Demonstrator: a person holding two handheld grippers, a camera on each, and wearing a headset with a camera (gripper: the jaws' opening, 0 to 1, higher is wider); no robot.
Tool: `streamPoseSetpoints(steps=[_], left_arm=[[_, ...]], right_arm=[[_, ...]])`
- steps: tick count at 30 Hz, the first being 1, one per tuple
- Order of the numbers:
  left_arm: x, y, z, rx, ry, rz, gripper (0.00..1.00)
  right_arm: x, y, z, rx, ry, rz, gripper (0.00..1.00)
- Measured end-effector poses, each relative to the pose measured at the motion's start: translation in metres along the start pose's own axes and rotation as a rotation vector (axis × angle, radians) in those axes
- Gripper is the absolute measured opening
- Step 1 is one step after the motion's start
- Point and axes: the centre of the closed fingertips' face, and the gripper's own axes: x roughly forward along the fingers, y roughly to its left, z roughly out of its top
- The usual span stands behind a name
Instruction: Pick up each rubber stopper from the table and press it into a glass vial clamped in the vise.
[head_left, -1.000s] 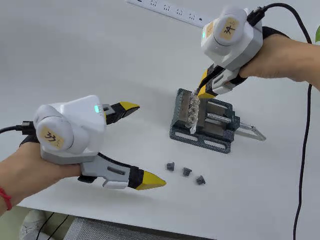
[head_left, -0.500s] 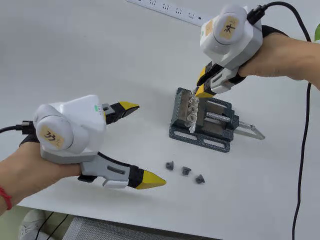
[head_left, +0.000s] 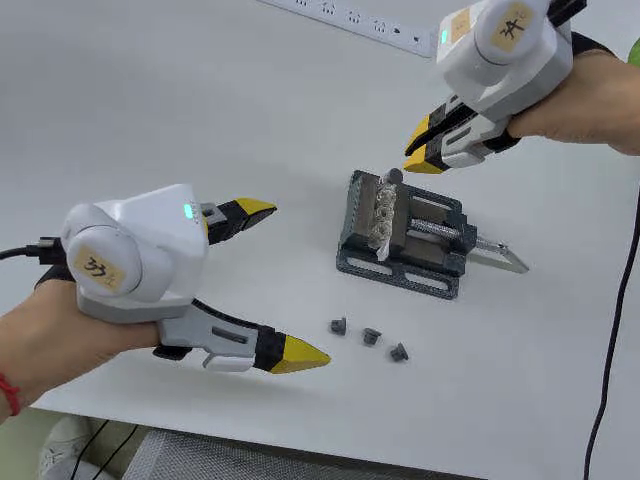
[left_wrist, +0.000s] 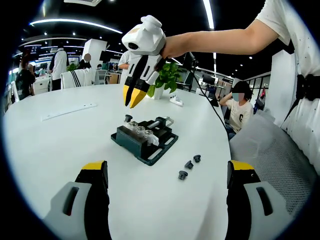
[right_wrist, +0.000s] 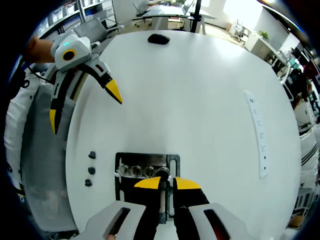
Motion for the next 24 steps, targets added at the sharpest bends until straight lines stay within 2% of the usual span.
streamPoseSetpoints(steps=[6,10,12,15,17,24], left_arm=[[-0.001,0.001,0.001,0.001,0.0,0.003,0.99],[-0.001,0.002,0.002,-0.001,-0.001,0.005,0.99],[-0.002,0.002,0.001,-0.004,0.004,0.002,0.93],[-0.002,0.006,0.003,0.011,-0.011,0.031,0.99],[-0.002,0.006,0.002,-0.011,-0.01,0.027,0.99],[-0.002,0.002,0.002,-0.006,-0.008,0.013,0.99]], right_arm=[[0.004,0.002,0.004,-0.003,-0.029,0.007,0.02],[0.01,0.004,0.003,-0.012,-0.027,0.011,0.01],[0.011,0.005,0.003,-0.01,-0.028,0.018,0.0],[0.014,0.006,-0.001,-0.014,-0.02,0.02,0.0],[0.014,0.007,-0.001,-0.015,-0.021,0.02,0.0],[0.016,0.006,0.0,-0.015,-0.026,0.02,0.01]])
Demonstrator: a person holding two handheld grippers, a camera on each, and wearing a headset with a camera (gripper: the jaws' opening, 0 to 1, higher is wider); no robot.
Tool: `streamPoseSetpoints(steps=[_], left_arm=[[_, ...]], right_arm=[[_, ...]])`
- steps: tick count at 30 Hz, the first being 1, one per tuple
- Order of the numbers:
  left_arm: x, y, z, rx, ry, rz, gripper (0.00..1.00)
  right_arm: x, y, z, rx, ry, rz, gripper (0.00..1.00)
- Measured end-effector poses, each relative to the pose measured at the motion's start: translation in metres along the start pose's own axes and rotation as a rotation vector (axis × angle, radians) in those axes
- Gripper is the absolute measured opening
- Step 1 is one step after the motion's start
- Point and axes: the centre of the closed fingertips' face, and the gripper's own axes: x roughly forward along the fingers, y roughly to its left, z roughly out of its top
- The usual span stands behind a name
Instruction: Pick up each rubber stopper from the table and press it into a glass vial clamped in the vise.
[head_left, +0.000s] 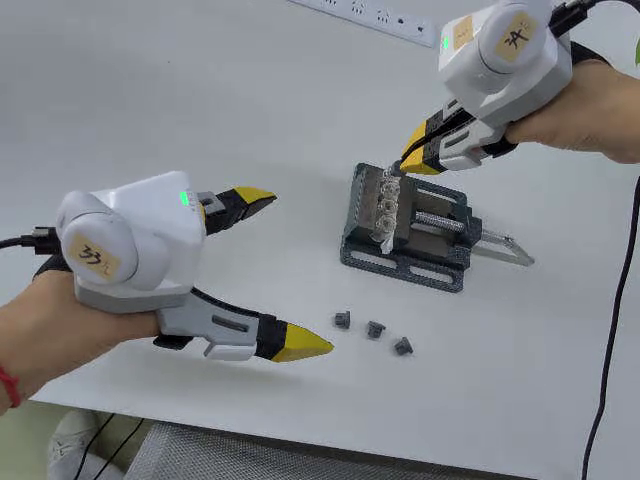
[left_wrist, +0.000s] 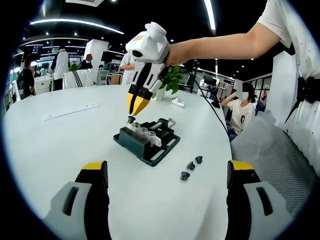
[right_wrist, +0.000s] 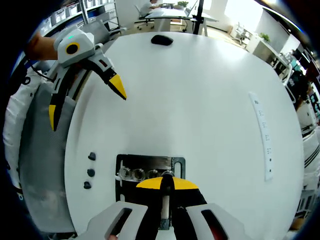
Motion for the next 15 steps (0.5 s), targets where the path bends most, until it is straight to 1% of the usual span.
streamPoseSetpoints(steps=[3,15], left_arm=[[0.0001,-0.0007,-0.001,-0.005,0.0,-0.003,0.99],[-0.0018,0.0014,-0.0015,-0.005,0.001,-0.004,0.98]], right_arm=[[0.0015,0.002,-0.0009,-0.002,0.005,0.005,0.01],[0.0049,-0.0011,-0.0017,-0.017,0.016,0.002,0.0]])
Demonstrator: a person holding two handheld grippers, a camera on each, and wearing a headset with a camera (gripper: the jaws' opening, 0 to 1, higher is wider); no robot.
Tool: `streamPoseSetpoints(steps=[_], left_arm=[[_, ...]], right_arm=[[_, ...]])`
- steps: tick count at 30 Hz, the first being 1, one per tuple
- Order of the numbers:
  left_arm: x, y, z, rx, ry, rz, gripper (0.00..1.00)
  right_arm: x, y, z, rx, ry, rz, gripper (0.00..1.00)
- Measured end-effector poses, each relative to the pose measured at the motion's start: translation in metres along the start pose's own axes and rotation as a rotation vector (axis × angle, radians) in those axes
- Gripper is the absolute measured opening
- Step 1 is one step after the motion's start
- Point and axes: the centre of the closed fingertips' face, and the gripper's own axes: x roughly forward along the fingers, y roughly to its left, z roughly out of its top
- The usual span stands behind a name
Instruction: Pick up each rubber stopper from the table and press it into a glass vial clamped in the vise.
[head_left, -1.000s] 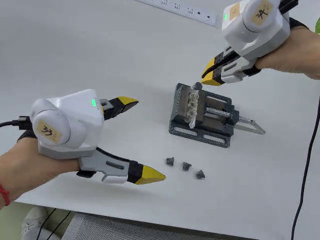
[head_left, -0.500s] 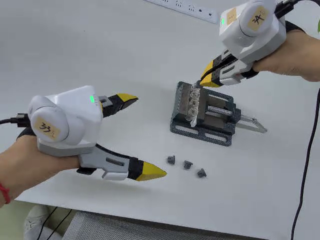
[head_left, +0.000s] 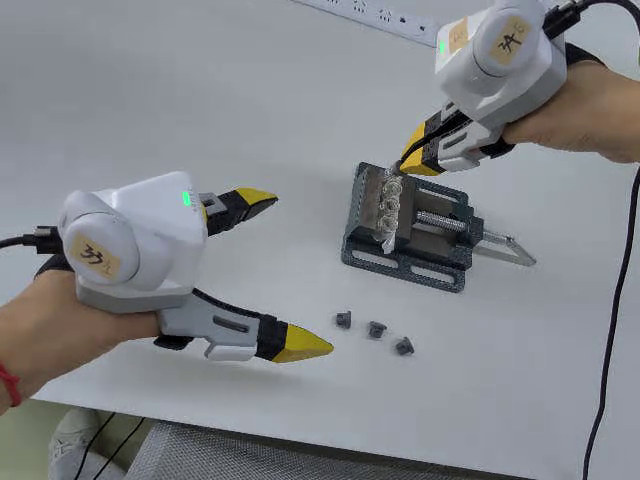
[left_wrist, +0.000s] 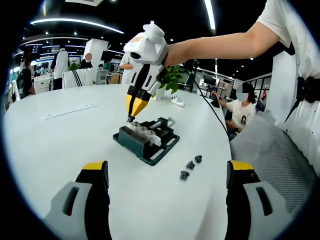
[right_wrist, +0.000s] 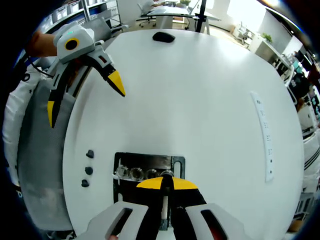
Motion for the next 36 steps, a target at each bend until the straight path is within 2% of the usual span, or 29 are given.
streamPoseSetpoints(steps=[14,36], left_arm=[[0.0016,0.0001,0.0041,-0.004,-0.005,-0.003,0.98],[0.004,0.0013,0.0074,-0.012,-0.015,-0.003,0.96]], right_arm=[[0.0009,0.0005,-0.0014,-0.034,0.013,-0.007,0.01],[0.0013,-0.0002,-0.001,-0.04,0.056,0.001,0.01]])
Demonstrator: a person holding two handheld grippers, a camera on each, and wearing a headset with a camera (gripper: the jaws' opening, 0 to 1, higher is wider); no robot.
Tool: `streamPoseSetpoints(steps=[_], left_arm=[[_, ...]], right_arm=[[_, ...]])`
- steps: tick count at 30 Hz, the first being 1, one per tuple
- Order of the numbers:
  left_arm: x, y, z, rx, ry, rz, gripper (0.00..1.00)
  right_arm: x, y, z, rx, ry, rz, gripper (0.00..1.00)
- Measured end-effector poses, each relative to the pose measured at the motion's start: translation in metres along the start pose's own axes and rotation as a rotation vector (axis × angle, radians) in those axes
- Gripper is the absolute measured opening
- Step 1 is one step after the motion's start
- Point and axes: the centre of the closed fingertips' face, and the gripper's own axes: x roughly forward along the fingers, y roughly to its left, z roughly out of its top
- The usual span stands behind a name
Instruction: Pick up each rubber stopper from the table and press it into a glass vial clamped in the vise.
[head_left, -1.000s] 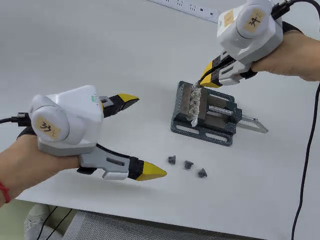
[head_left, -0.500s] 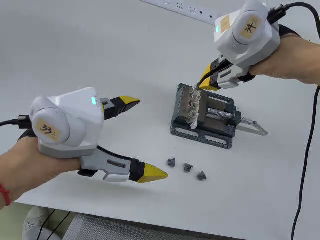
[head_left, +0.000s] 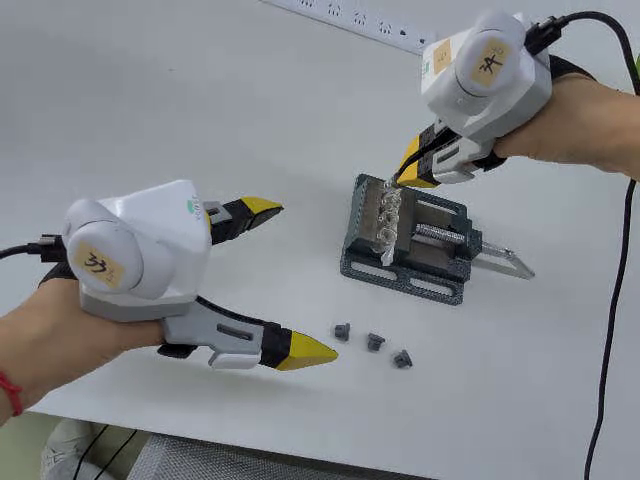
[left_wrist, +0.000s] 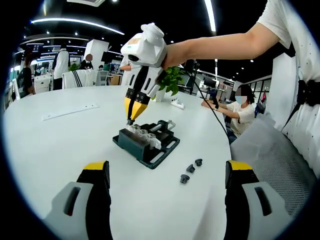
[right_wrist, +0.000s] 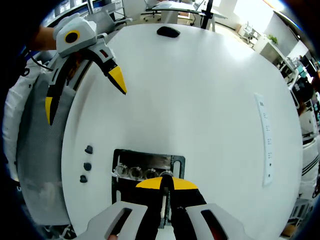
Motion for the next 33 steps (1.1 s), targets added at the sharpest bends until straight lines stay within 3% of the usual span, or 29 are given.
streamPoseSetpoints(steps=[33], left_arm=[[0.0019,0.0003,0.0008,-0.004,-0.011,0.0,0.95]], right_arm=[[0.0028,0.0008,0.0012,0.008,0.049,0.009,0.0]])
